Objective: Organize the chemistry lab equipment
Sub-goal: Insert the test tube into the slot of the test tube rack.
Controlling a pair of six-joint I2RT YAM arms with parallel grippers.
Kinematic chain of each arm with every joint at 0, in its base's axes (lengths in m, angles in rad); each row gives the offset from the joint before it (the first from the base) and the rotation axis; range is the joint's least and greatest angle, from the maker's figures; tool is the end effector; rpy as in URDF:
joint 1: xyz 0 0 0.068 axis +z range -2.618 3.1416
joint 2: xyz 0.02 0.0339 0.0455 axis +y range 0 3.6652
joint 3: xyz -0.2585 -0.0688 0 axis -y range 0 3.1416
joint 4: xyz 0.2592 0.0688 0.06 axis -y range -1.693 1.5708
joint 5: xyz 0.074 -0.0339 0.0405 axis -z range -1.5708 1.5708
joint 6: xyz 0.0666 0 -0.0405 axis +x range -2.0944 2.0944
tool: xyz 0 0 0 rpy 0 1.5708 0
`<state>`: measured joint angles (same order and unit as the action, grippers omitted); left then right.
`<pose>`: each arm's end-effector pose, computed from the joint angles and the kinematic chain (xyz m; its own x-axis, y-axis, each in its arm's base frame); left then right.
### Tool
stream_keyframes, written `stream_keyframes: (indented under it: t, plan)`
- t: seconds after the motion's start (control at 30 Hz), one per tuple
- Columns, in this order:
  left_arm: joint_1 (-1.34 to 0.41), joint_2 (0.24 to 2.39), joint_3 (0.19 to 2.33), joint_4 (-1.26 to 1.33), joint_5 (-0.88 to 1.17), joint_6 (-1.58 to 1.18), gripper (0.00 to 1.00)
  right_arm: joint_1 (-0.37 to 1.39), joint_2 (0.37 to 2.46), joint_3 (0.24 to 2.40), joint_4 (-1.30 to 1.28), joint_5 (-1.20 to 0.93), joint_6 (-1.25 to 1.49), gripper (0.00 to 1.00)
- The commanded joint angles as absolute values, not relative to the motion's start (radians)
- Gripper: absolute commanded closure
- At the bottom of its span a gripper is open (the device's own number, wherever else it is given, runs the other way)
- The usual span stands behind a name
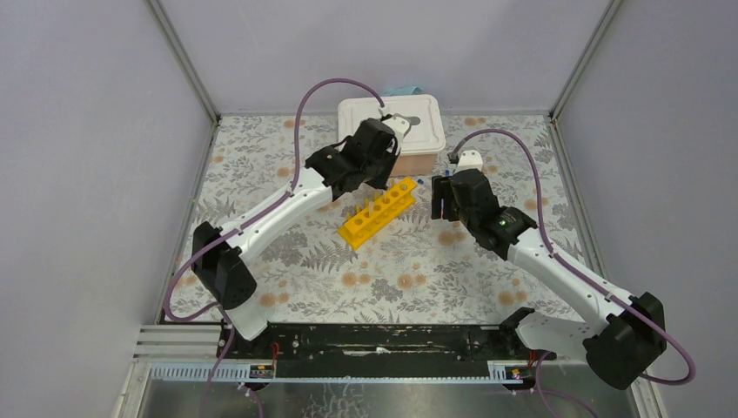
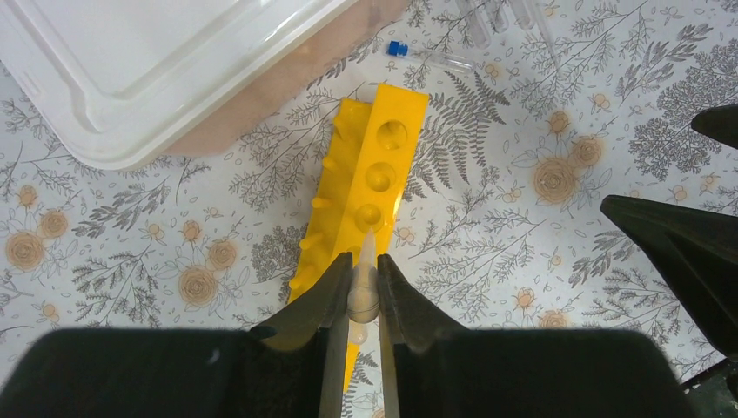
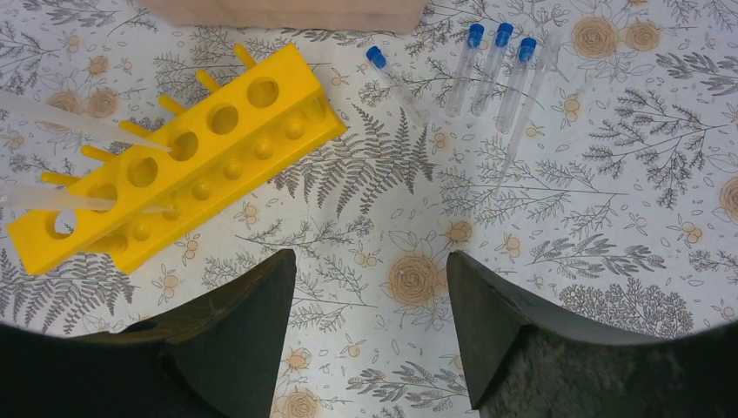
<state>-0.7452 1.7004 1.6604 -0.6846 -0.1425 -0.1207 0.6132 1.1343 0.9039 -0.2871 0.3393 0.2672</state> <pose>0.3148 -0.2776 0.3267 -0.5550 0.3499 -0.7546 0.5301 0.8479 0.0033 0.2545 0.1520 0.2793 -0.4711 -0.0270 -0.8817 -0.1884 0.9795 0.0706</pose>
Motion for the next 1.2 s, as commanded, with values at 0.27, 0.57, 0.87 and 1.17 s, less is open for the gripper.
stream_keyframes:
  t: [0.27,0.57,0.87,1.17]
  plan:
    - [-0.755,1.734,1.681,-0.592,-0.182,-0.084,0.79,0.571,1.144,0.910,-0.215,0.296,0.261,0.29]
    - [-0.756,1.748,1.661,-0.578,-0.182,-0.080,0.79,0.549,1.164,0.911,-0.200,0.275,0.256,0.29]
    - [-0.756,1.747,1.596,-0.540,-0.181,-0.092,0.78,0.539,1.172,0.907,-0.198,0.267,0.252,0.29]
    - [-0.755,1.743,1.531,-0.496,-0.185,-0.097,0.77,0.530,1.179,0.902,-0.198,0.254,0.249,0.29]
